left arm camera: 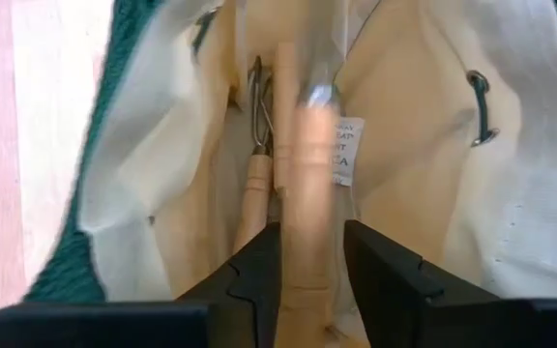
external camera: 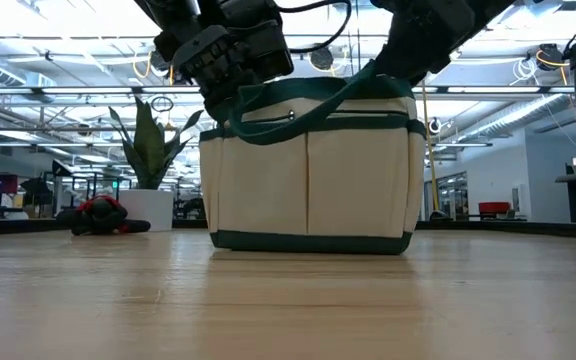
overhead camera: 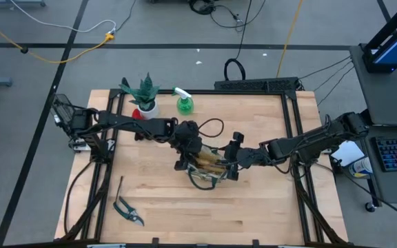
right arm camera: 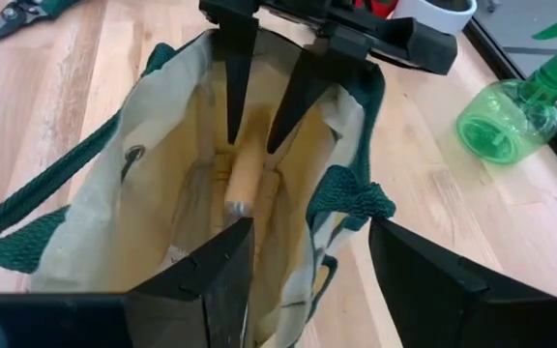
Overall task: Pick & Place Garden tools in Gardening bag
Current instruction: Put the light brown trowel into the gardening bag, then put the dark green scissors into the gardening bag
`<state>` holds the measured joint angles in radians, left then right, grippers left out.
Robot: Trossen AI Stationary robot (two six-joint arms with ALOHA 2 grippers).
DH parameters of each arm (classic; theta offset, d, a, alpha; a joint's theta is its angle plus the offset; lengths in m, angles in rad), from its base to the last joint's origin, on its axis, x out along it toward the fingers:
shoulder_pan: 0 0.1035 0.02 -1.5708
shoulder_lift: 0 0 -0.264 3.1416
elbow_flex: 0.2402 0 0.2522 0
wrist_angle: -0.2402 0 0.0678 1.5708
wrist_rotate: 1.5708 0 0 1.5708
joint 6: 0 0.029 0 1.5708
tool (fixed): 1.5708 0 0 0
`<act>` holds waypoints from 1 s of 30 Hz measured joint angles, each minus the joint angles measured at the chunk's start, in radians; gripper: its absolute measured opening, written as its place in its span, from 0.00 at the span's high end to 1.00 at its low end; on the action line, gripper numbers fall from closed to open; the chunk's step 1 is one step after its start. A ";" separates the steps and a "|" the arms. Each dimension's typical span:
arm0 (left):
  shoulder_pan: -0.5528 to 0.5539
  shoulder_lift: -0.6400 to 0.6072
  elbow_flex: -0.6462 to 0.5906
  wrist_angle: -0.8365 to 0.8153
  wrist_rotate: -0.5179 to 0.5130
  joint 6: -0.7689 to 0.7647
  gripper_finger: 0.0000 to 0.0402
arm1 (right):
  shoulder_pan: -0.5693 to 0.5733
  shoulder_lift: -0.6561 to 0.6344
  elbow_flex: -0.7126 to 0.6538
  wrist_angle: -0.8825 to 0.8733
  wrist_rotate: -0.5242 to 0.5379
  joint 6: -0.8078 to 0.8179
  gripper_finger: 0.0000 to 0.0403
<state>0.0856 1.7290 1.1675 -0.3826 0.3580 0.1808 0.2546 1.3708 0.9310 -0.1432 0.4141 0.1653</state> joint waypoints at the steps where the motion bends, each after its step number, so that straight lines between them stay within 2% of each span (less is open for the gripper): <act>1: 0.000 0.000 0.000 0.001 0.000 0.002 0.69 | 0.000 0.000 0.000 0.000 0.000 -0.002 0.51; 11: 0.000 0.000 0.000 0.002 -0.054 0.003 0.66 | 0.000 0.000 0.000 0.001 0.001 -0.002 0.51; 30: -0.001 0.000 0.000 0.037 -0.055 0.017 0.66 | 0.000 0.000 0.000 0.002 0.002 0.013 0.51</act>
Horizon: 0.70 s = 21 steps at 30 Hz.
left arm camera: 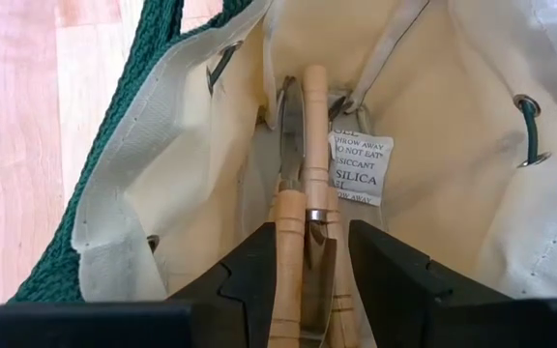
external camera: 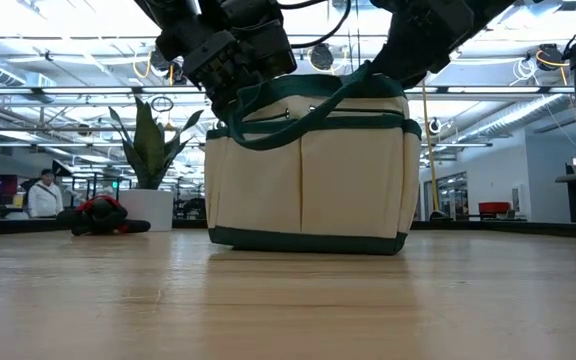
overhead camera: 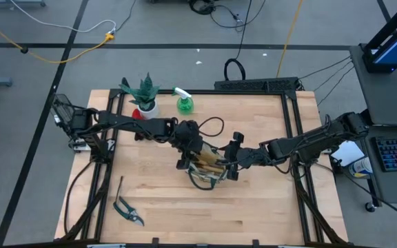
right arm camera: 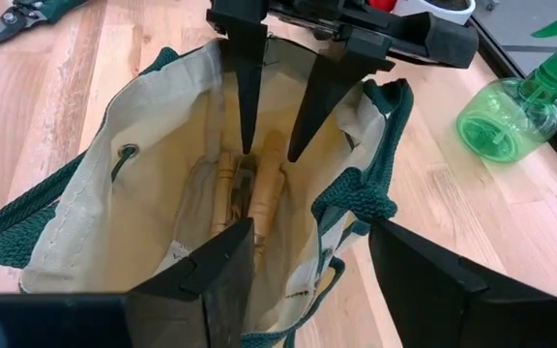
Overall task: Pick & Place Garden tools in Gardening bag
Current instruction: Put the dark green scissors into the gardening bag
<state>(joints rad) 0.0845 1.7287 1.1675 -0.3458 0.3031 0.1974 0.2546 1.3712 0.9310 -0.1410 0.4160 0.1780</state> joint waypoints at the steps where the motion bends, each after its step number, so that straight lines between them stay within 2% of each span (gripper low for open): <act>1: 0.000 0.000 0.000 0.000 0.000 -0.003 0.66 | 0.000 0.000 0.000 0.000 0.000 0.000 0.51; 21: -0.001 0.000 0.001 0.000 0.001 -0.092 0.67 | 0.000 0.000 0.000 0.000 0.000 0.001 0.51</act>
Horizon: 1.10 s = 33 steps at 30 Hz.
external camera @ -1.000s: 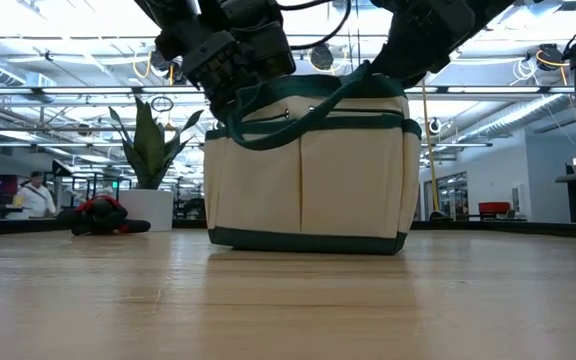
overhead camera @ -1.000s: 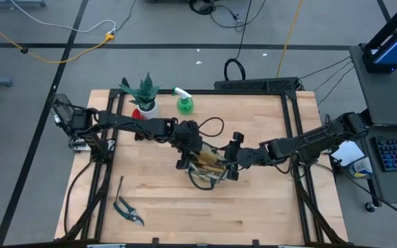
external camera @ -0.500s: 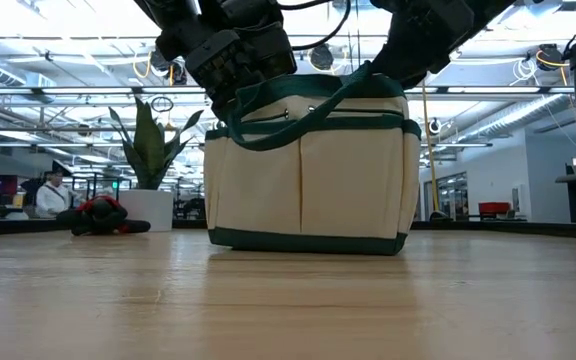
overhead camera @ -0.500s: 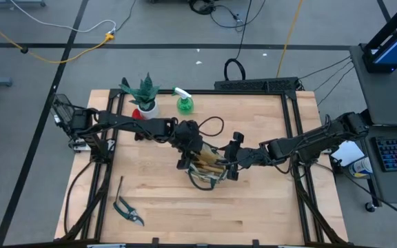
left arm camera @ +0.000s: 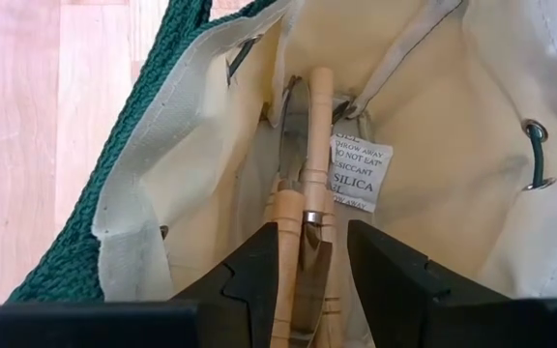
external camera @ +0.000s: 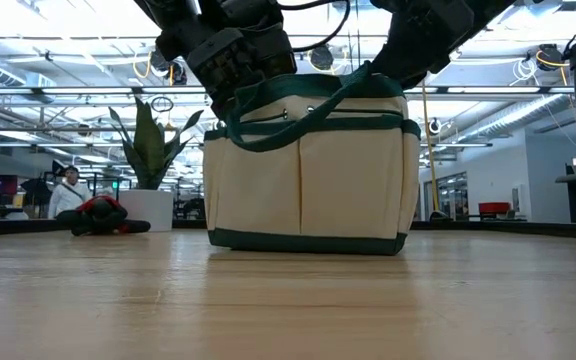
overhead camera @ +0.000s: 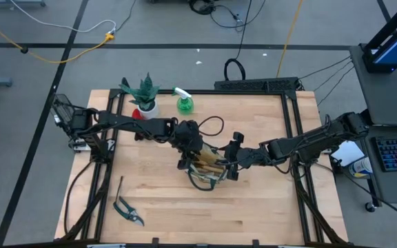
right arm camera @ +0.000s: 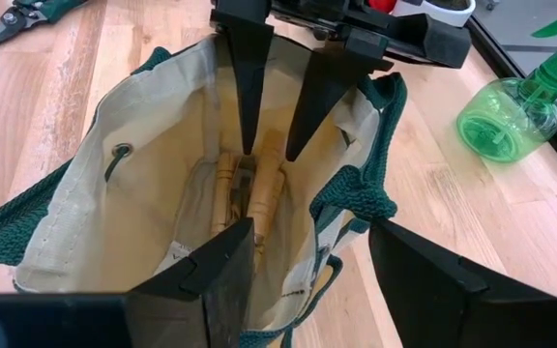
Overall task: Pick & Place Garden tools in Gardening bag
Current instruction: Put the dark green scissors into the gardening bag
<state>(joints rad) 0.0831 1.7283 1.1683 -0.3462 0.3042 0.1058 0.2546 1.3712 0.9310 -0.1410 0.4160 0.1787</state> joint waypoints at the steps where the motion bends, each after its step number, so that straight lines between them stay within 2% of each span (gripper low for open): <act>1: 0.000 0.000 0.000 0.000 0.000 -0.001 0.67 | 0.000 0.000 0.000 0.000 0.000 0.000 0.51; 15: -0.005 -0.040 0.000 0.006 0.000 0.014 0.67 | 0.000 0.000 0.000 0.000 0.000 0.000 0.51; 30: -0.045 -0.257 0.000 -0.073 -0.002 0.020 0.67 | 0.000 0.000 -0.020 0.033 0.001 0.000 0.51; 33: -0.062 -0.307 0.000 -0.124 -0.052 0.011 0.67 | 0.000 0.000 -0.069 0.103 0.001 0.000 0.51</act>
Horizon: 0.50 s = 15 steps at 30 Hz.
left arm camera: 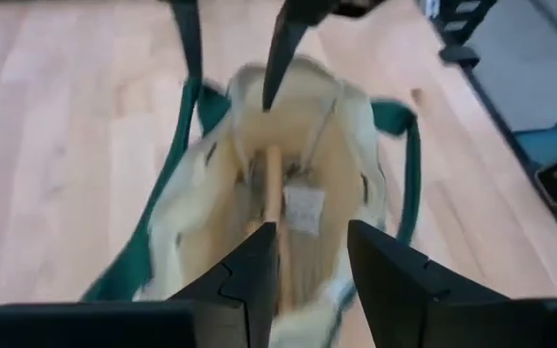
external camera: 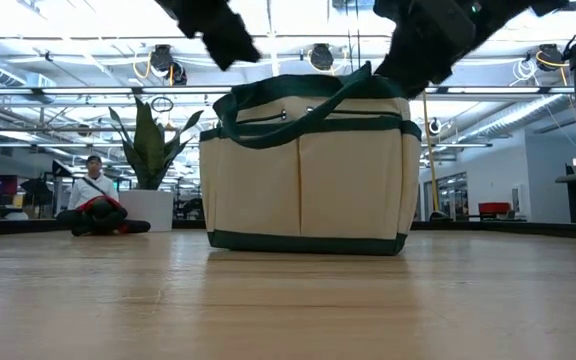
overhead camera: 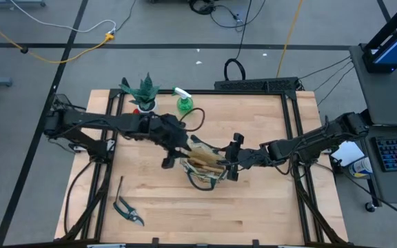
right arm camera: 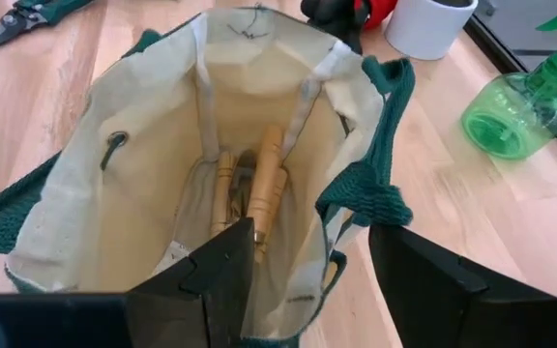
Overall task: Pick & Place Garden tools in Gardening bag
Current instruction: Put the dark green scissors into the gardening bag
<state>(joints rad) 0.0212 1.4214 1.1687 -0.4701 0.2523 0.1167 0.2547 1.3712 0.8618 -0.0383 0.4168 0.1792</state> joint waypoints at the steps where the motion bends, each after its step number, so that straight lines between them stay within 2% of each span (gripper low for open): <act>1: -0.007 -0.014 0.000 -0.018 -0.025 -0.009 0.67 | 0.000 0.000 -0.015 0.030 0.000 0.000 0.51; 8: -0.070 -0.103 0.002 -0.192 -0.168 -0.135 0.67 | 0.000 0.000 -0.090 0.159 -0.002 0.000 0.51; 15: -0.163 -0.123 -0.001 -0.439 -0.216 -0.333 0.67 | 0.000 0.000 -0.096 0.214 -0.002 -0.010 0.51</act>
<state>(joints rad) -0.1414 1.2985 1.1673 -0.9089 0.0361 -0.2166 0.2546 1.3712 0.7662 0.1761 0.4147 0.1690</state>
